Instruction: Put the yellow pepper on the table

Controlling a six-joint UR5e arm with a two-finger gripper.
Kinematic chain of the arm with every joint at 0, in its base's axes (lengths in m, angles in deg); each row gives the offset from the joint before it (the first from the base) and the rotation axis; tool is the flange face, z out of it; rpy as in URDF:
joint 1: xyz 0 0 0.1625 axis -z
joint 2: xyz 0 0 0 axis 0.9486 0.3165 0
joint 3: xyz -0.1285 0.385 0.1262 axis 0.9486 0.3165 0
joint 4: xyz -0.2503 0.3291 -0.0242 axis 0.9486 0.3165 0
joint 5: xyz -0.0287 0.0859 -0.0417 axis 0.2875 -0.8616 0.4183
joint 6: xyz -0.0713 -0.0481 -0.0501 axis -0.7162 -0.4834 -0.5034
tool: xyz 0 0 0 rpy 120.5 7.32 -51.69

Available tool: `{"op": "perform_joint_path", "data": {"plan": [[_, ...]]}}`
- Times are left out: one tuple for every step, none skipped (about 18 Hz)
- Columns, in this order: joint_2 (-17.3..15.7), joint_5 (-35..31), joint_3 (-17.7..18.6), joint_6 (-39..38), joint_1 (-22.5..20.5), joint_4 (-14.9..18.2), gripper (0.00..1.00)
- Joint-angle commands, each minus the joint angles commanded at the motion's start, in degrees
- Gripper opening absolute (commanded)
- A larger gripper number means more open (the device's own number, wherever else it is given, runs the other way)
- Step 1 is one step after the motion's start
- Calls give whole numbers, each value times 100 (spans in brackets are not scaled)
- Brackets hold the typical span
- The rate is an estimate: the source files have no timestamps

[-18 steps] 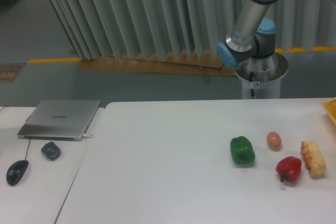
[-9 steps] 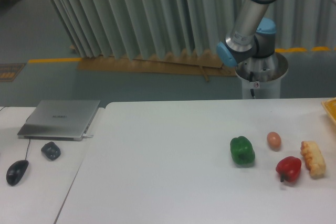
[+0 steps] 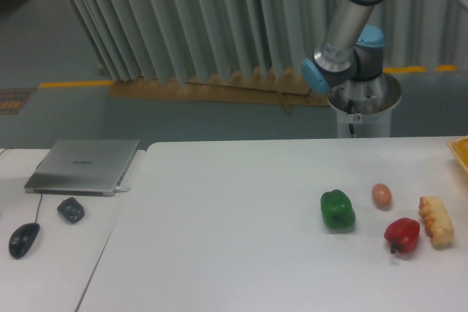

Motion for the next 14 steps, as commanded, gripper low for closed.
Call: {"op": "perform_joint_path", "data": {"plan": [[0,0,-9,0,0,17,72],[0,0,-26,-9,0,26,65],[0,0,-44,-9,-9,26,56],[0,0,-53,-9,-26,26,48],[0,0,-88,0,-35,26,48],[-9,0,-105,-9,-44,35,48],[-26,0,-123,-18,-53,35,48],[-52,61,-141,-26,-70,53,48],[-79,88,-141,-61,-131,96,48],[-123,201,-141,-114,-193,123,48],[-175,376,-141,-149,-263,228,48],[-245,561,-149,-158,-377,350,48],[-307,728,-141,-202,-456,447,48],[-386,877,-141,-324,-474,553,48]]}}
